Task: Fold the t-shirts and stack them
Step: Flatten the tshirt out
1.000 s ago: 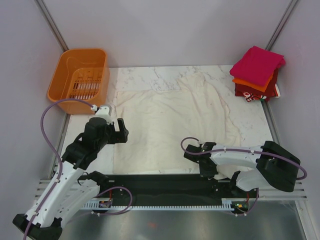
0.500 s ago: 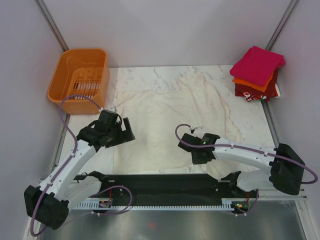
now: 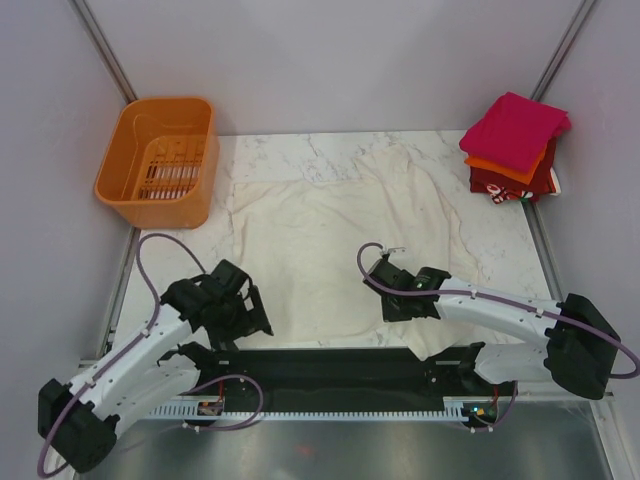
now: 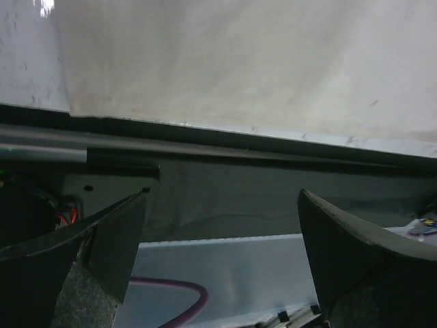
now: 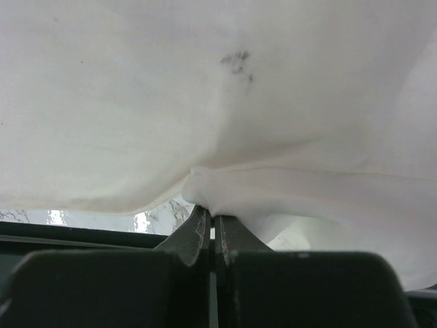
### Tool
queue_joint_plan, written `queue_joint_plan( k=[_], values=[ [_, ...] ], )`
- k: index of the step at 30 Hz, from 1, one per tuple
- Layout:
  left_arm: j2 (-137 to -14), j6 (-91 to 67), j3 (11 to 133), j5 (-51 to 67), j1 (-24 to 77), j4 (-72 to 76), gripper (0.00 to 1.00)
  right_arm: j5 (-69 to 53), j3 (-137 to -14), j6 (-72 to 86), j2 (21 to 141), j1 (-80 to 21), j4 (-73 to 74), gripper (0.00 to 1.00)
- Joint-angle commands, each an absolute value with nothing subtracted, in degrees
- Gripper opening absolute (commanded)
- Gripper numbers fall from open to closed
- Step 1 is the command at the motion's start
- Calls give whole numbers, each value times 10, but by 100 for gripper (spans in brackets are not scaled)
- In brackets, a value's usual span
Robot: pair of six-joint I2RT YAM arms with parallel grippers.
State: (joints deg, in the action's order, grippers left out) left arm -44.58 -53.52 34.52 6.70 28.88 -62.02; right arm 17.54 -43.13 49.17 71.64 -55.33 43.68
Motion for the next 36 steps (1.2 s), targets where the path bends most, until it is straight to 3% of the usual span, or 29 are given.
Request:
queue_joint_plan(
  k=[1,8,16,19,24,25,28,34,36],
  values=[
    [-511,-648,354,14,367,-663,100,157,-422,463,719,-539,389,0],
    [-550,-724,377,-81,397,-671,98,132,-399,446,709,-518,362,0],
    [-610,-747,326,-95,396,-577,97,116,-397,432,706,-513,354,0],
    [-604,-747,313,-120,397,-562,88,114,-394,432,693,-512,355,0],
    [-630,-736,309,-150,394,-546,84,105,-388,434,694,-512,356,0],
    [-641,-736,306,-151,395,-542,82,105,-388,435,693,-512,357,0],
    [-645,-731,298,-167,395,-526,58,107,-385,437,693,-512,361,0],
    [-650,-715,295,-190,394,-512,40,107,-379,443,690,-512,374,0],
    [-648,-707,295,-189,394,-509,25,105,-377,445,686,-512,383,0]
  ],
)
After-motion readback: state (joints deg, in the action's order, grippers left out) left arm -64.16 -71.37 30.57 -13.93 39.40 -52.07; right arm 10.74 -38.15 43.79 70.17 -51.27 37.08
